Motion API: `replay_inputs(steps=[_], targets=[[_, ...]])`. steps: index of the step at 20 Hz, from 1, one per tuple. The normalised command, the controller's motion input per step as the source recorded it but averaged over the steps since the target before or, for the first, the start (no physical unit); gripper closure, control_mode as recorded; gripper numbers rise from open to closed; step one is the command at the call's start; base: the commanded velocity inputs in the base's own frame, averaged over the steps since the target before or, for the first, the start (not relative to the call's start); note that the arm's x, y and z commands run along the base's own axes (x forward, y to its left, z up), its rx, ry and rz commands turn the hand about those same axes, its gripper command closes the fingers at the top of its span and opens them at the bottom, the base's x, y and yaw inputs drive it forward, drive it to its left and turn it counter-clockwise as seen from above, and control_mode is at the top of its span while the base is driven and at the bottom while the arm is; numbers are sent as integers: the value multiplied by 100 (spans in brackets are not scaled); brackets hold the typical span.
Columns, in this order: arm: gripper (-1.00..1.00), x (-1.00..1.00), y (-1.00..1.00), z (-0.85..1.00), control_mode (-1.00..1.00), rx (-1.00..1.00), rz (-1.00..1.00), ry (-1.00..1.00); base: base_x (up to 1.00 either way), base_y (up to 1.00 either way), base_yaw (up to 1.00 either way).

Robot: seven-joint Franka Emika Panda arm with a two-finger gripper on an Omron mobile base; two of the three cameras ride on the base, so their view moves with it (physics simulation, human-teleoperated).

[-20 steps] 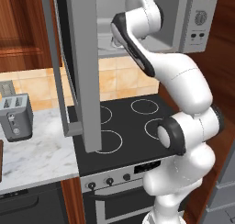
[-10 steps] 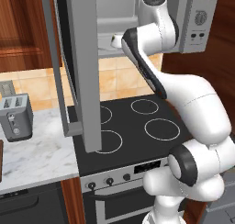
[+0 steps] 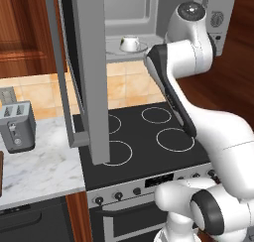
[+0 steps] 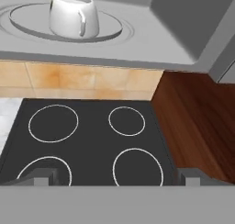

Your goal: Pick the mug from the counter and place it inside the microwave. Then close the microwave.

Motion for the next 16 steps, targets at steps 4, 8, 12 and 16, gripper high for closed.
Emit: replay_inputs(steps=[4, 8, 12, 16], targets=[[-100, -63, -23, -18, -100, 5, -8, 0, 0, 0, 0], [-100, -52, -19, -38, -100, 2, -7, 0, 0, 0, 0], [-100, -45, -12, -47, -100, 3, -4, 0, 0, 0, 0], [-100, -42, 0, -31, -100, 6, 0, 0, 0, 0, 0]])
